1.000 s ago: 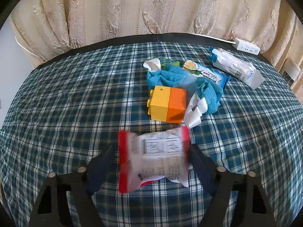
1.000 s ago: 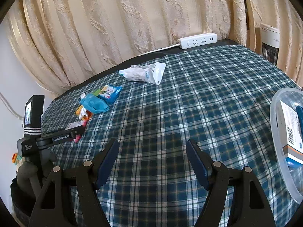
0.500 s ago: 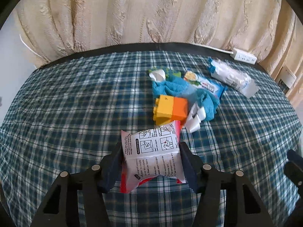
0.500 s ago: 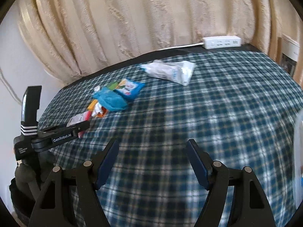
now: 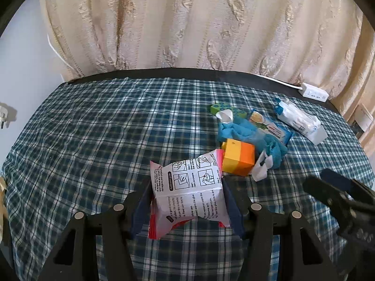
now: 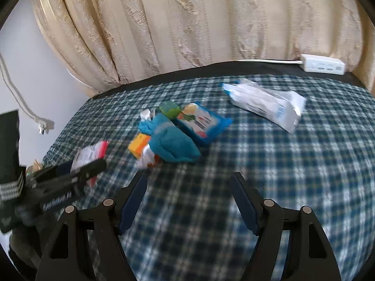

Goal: Organize objects
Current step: 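Grasp the teal cloth with the right tool while the left tool holds the packet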

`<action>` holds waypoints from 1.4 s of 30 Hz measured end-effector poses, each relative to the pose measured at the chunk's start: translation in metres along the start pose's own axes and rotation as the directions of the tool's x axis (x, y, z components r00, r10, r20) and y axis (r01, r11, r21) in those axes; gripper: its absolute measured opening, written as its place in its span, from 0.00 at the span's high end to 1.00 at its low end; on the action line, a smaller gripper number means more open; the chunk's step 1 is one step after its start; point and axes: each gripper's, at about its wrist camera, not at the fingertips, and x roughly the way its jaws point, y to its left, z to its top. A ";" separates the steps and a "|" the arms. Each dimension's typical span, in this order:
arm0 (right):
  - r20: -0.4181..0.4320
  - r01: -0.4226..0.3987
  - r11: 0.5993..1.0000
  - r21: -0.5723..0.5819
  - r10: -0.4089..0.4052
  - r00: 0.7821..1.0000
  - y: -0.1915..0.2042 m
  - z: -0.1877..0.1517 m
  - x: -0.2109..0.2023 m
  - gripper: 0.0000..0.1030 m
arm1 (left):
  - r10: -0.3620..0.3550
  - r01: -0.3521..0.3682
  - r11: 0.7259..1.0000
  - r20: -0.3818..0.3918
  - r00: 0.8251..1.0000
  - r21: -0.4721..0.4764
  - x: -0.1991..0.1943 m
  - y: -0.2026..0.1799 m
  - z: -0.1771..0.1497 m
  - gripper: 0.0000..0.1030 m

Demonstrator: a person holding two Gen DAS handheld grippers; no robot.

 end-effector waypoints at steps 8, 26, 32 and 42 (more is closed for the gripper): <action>-0.031 -0.088 0.995 0.040 0.089 0.996 0.002 0.031 0.037 0.28 | 0.006 -0.006 1.000 -0.009 1.000 -0.012 0.002 0.004 0.000 0.40; -0.112 -0.128 0.990 0.060 0.134 0.985 0.002 0.046 0.085 0.47 | -0.014 0.014 1.000 -0.022 1.000 -0.012 0.003 0.002 0.000 0.40; -0.134 -0.134 0.990 0.037 0.138 0.981 0.003 0.050 0.092 0.46 | -0.015 0.015 1.000 -0.024 1.000 -0.013 0.002 0.001 0.000 0.40; -0.137 -0.131 0.991 0.015 0.132 0.982 0.005 0.040 0.083 0.52 | -0.021 0.021 1.000 -0.020 1.000 -0.013 0.001 0.001 0.000 0.40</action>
